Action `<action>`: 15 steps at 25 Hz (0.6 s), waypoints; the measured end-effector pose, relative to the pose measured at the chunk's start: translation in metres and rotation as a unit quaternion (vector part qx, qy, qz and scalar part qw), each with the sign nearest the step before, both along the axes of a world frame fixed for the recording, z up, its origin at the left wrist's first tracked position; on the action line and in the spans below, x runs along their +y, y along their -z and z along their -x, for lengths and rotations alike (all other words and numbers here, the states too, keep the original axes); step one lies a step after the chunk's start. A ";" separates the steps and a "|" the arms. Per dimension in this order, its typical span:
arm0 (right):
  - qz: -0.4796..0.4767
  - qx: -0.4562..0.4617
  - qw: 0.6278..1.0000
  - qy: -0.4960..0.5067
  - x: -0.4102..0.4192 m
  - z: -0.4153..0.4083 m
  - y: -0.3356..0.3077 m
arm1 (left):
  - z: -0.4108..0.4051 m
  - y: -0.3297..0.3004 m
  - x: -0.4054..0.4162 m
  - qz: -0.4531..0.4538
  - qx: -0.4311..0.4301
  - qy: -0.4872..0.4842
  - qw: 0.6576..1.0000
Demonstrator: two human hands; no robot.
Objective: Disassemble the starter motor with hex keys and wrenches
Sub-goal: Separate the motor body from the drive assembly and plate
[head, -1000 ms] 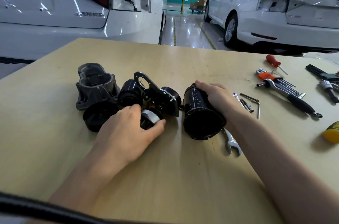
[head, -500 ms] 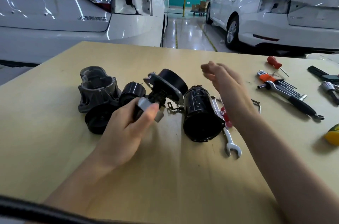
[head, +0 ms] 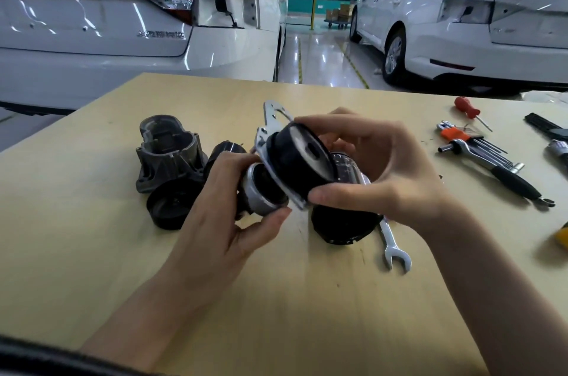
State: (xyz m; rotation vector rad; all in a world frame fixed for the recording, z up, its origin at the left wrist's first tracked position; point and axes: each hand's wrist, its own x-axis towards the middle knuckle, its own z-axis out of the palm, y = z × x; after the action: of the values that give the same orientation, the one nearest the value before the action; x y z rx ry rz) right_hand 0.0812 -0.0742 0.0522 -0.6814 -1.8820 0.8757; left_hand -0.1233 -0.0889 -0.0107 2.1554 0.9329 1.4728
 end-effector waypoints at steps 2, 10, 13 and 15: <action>-0.053 -0.018 0.998 0.008 -0.003 0.001 -0.002 | 0.001 0.001 0.002 -0.017 0.023 0.005 1.000; -0.144 -0.043 0.987 0.060 -0.006 0.012 0.000 | 0.001 0.001 0.006 -0.006 0.029 -0.011 0.999; -0.146 -0.027 0.986 0.074 -0.002 0.008 0.000 | 0.001 -0.001 0.007 -0.016 0.027 -0.027 0.999; -0.103 0.016 0.993 0.048 0.001 0.006 0.001 | 0.000 -0.002 0.006 -0.027 0.018 -0.039 0.999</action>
State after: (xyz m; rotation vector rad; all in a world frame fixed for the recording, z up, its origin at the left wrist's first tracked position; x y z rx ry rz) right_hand 0.0756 -0.0733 0.0513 -0.6210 -1.8633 0.6191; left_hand -0.1232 -0.0833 -0.0087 2.2151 1.0104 1.5160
